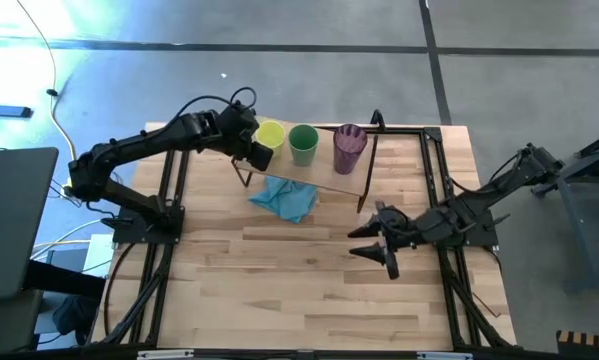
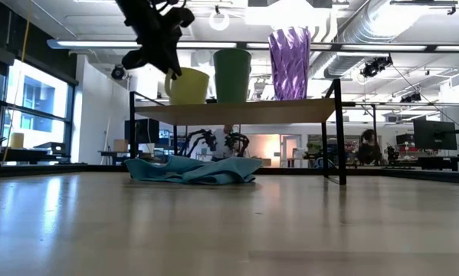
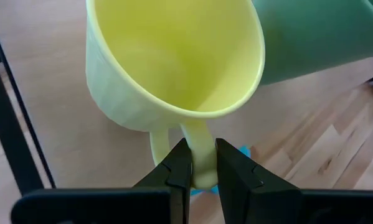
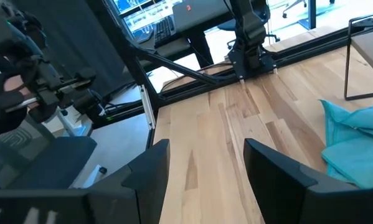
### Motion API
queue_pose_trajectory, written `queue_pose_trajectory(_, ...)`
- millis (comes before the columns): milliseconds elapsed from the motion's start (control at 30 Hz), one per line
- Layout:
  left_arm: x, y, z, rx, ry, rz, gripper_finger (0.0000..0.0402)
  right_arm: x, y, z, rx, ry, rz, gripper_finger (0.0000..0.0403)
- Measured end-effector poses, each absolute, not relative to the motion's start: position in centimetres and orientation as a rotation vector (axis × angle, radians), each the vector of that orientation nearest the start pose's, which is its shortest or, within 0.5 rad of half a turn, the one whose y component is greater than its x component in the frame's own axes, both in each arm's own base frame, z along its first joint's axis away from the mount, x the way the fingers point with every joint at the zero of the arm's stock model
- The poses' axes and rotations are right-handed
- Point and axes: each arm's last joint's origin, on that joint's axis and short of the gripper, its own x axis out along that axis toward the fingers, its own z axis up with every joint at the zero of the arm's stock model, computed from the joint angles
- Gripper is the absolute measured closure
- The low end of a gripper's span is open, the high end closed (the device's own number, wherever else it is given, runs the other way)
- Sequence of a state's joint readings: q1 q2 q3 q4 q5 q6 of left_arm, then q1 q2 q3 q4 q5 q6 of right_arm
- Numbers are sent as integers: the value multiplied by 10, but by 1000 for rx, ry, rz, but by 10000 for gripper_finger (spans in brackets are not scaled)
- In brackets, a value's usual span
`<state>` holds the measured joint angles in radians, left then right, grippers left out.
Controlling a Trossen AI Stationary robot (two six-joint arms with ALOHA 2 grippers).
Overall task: Stack small to large cups/mugs on shelf
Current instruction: Put the yellow mug on the shelf
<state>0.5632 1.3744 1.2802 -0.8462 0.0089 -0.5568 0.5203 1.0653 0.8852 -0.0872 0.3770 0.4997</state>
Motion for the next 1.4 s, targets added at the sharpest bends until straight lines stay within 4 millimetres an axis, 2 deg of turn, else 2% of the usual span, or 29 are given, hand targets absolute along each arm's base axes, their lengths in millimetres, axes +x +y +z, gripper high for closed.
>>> queue_pose_trajectory(1000, 230, 146, 316, -800, 763, 811, 364, 208, 108, 322, 378, 292, 66, 206)
queue_pose_trajectory(1200, 230, 146, 313, -810, 781, 805, 331, 208, 108, 322, 376, 293, 66, 206)
queue_pose_trajectory(1400, 231, 146, 314, -803, 775, 801, 364, 208, 108, 322, 381, 293, 65, 206)
